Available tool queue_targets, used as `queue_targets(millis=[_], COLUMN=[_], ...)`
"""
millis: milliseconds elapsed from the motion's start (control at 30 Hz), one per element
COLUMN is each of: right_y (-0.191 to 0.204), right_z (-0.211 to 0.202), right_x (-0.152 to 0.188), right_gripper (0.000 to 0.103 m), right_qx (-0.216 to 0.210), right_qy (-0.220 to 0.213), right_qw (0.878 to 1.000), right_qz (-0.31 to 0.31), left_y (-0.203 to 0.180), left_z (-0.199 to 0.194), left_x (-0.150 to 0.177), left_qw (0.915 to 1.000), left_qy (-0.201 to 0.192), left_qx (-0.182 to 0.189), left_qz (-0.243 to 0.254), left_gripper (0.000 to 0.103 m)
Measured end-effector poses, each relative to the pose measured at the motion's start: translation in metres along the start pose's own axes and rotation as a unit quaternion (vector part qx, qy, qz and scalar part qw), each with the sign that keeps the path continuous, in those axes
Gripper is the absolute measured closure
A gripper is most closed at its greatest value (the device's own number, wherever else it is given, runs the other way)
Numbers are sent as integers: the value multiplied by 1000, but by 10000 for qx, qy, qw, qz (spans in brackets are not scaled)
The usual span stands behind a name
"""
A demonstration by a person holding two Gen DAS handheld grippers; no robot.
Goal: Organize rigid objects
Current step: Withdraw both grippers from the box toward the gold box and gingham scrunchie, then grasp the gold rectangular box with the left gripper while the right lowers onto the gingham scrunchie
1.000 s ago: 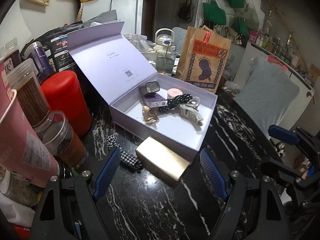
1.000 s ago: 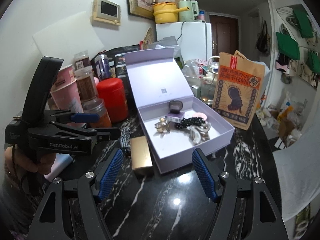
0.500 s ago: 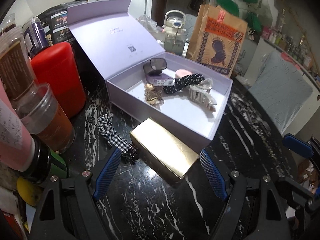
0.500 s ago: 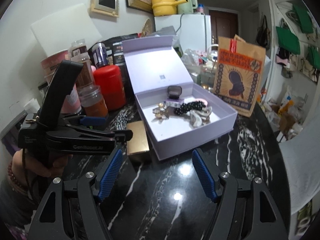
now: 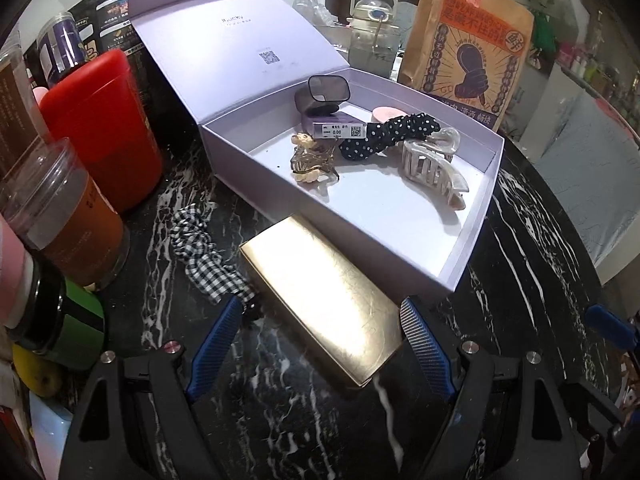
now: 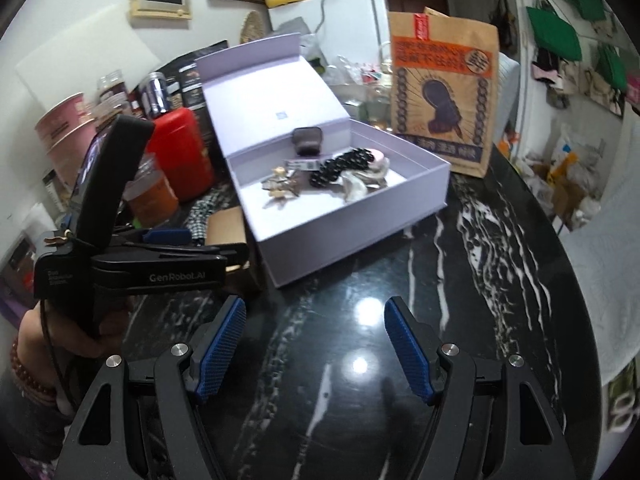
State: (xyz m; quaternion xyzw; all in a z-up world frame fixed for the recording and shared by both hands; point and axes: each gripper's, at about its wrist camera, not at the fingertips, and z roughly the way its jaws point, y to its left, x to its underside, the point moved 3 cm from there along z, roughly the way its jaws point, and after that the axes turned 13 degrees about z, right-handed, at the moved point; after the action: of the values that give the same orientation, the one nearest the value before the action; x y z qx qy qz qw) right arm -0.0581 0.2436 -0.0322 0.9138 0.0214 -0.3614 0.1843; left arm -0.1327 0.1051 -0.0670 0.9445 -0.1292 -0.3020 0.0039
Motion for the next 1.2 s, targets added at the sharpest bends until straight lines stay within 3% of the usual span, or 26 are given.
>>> queue_targets(millis=[367, 500, 567, 733, 900, 1000, 1100, 1200], right_y=[-14, -15, -15, -14, -16, -20, -25, -31], right_z=[1, 0, 1, 5, 5, 4, 3, 3], right_x=[-1, -1, -1, -1, -1, -1, -1, -1], right_gripper=[30, 30, 30, 30, 30, 30, 30, 30], right_qx=[-22, -62, -102, -187, -191, -156, -122, -65], right_qy=[31, 12, 12, 55, 57, 44, 47, 37], right_qw=[9999, 9999, 9998, 9996, 9996, 9995, 9994, 9992], right_qz=[129, 151, 165, 193, 206, 258, 335, 389], left_y=[2, 7, 12, 8, -13, -18, -15, -12], left_z=[-3, -11, -13, -21, -17, -7, -2, 4], left_x=[1, 7, 11, 17, 20, 17, 15, 14], left_qw=[9994, 9976, 9980, 9998, 9996, 9999, 9989, 9982], left_qy=[68, 69, 100, -154, -190, -91, -86, -4], left_qx=[-296, -689, -627, 29, 191, 62, -427, -551], left_qz=[-135, 72, 10, -100, 2, -29, -171, -254], left_gripper=[21, 21, 21, 21, 21, 21, 21, 21])
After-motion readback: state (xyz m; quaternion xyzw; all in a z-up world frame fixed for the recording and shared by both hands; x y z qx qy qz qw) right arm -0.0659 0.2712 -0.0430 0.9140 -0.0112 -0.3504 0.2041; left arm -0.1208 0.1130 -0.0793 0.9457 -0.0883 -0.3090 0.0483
